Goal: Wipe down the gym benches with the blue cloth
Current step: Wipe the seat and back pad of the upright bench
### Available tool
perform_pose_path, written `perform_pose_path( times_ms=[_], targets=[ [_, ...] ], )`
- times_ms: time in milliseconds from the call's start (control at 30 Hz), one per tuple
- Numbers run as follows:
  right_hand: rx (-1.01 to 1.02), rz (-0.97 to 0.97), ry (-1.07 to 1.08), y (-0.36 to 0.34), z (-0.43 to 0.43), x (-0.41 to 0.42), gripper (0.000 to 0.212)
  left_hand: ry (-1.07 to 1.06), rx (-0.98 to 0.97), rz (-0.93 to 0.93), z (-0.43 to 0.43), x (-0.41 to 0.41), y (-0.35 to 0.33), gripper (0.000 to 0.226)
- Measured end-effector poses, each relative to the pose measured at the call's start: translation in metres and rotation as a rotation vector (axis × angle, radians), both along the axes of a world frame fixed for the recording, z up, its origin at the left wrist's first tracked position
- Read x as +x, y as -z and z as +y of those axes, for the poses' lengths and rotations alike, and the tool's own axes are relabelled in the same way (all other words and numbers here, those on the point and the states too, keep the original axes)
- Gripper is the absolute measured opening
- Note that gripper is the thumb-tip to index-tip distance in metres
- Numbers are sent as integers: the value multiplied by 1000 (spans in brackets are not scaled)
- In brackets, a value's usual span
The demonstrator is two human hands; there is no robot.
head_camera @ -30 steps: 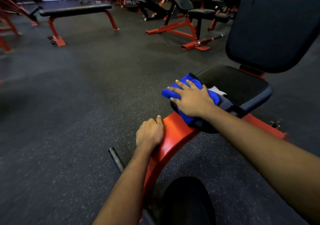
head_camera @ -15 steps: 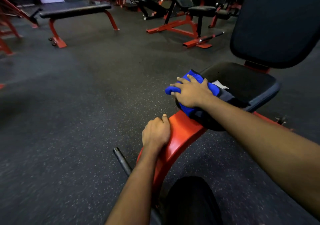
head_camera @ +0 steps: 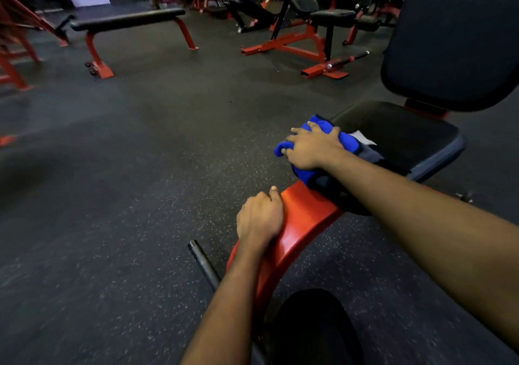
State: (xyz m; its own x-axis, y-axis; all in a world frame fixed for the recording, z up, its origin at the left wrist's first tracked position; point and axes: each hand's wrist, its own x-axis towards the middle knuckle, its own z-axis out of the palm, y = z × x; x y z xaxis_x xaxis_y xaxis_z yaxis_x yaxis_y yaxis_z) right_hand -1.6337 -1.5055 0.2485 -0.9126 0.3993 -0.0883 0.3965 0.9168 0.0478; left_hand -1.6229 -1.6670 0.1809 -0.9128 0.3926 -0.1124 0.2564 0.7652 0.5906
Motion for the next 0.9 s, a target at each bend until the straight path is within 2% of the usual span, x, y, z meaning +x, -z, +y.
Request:
perform_pose_path(
  times_ms=[133,233,333,433,600,900],
  targets=[
    [-18,145,-8,5,-6,32,51,4,4,-4,1,0,-1,60],
    [68,234,-17,14,-13,79,55,8,-3,-2,3,-1,0,60],
    [122,236,-15,18,-15,98,57,0,-13,3,3,-2,1,61],
    [104,197,4,16,-12,74,57,0,-23,9,4,-4,2,61],
    [-29,93,19,3,-4,28,52,4,-14,12,2,0,0,61],
    [102,350,80,21,-13,121,52,-11,-25,7,4,-1,1,61]
  ],
)
